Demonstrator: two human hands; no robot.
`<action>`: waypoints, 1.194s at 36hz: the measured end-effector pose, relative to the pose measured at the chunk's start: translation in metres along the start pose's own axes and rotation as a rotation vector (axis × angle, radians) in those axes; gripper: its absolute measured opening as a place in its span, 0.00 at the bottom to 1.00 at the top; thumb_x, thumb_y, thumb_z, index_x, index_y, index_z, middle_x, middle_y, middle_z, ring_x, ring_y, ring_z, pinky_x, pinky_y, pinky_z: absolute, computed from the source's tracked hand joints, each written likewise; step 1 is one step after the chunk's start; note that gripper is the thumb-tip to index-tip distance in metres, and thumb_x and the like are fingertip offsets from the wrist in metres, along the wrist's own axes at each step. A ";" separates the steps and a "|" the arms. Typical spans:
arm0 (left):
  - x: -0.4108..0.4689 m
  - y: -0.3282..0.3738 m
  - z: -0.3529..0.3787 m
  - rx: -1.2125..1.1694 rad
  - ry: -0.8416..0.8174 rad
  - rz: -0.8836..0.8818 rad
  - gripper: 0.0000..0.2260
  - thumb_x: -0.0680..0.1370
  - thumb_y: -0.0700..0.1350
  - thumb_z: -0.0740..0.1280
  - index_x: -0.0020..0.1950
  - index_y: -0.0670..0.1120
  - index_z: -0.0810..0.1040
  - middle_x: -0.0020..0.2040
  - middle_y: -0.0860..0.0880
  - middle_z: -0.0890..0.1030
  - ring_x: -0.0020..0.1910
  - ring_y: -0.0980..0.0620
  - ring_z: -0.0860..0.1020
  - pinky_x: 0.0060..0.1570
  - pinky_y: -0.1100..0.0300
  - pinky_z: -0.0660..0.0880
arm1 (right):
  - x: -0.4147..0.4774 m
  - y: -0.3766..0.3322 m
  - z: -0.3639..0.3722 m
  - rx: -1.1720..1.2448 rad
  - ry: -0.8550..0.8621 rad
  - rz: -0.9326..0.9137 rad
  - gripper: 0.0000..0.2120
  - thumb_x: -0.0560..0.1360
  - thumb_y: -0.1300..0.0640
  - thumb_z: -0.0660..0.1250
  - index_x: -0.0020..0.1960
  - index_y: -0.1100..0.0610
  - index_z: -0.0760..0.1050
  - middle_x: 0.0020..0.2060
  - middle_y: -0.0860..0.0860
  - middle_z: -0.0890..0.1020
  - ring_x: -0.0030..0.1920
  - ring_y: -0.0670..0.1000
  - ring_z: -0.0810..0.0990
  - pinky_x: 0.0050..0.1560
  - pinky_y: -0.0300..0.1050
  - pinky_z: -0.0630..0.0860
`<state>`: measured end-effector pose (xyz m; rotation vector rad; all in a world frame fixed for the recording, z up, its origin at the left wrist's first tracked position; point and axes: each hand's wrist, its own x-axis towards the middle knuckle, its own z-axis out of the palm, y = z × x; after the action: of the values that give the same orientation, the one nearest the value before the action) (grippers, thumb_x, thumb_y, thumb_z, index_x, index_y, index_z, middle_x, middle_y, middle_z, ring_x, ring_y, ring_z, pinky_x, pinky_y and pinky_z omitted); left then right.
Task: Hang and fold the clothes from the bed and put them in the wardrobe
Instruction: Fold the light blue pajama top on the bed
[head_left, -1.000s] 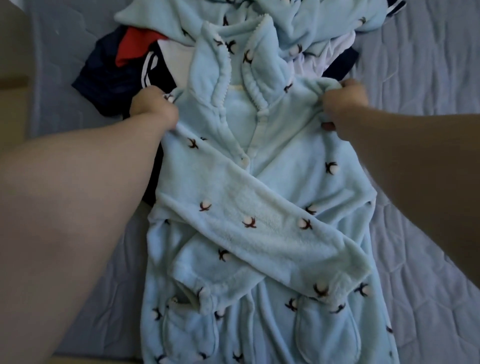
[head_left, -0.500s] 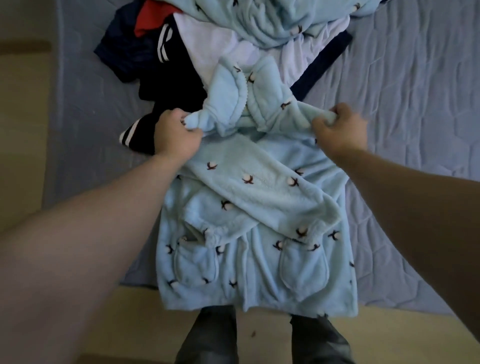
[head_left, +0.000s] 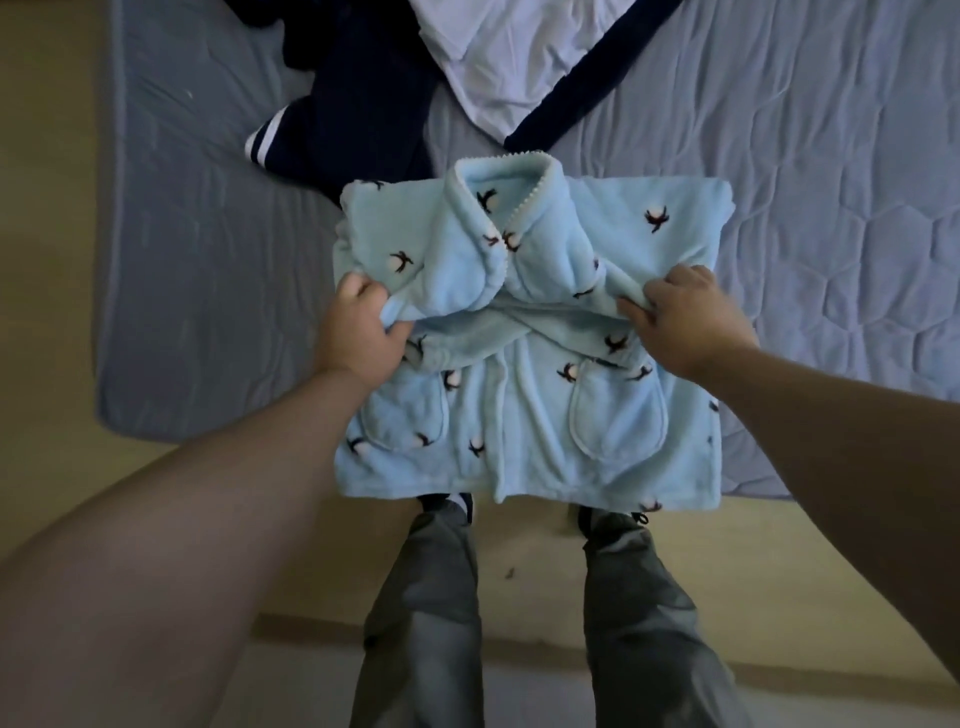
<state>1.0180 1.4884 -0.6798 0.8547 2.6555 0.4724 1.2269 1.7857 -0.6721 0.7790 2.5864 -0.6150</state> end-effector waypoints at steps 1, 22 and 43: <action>-0.004 0.001 -0.003 0.004 0.018 0.016 0.11 0.74 0.41 0.73 0.41 0.34 0.76 0.48 0.35 0.75 0.41 0.38 0.77 0.38 0.51 0.74 | -0.007 0.000 -0.001 -0.003 0.038 -0.018 0.19 0.81 0.42 0.57 0.41 0.56 0.68 0.43 0.53 0.68 0.57 0.60 0.72 0.47 0.53 0.74; -0.139 -0.018 0.014 0.467 -0.493 0.130 0.09 0.75 0.39 0.67 0.55 0.42 0.77 0.59 0.39 0.71 0.48 0.37 0.75 0.46 0.47 0.76 | -0.128 0.007 0.056 -0.335 -0.278 -0.132 0.15 0.81 0.53 0.61 0.66 0.51 0.67 0.56 0.58 0.72 0.61 0.63 0.71 0.58 0.58 0.73; -0.036 0.017 0.004 0.250 -0.124 -0.104 0.06 0.78 0.40 0.62 0.55 0.44 0.74 0.56 0.40 0.75 0.53 0.36 0.76 0.49 0.45 0.72 | -0.050 -0.036 0.039 -0.314 0.054 0.083 0.21 0.72 0.59 0.62 0.65 0.58 0.67 0.59 0.61 0.71 0.58 0.63 0.72 0.58 0.59 0.69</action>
<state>1.0558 1.4803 -0.6704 0.7803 2.6617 0.0595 1.2531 1.7178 -0.6706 0.7990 2.5940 -0.1587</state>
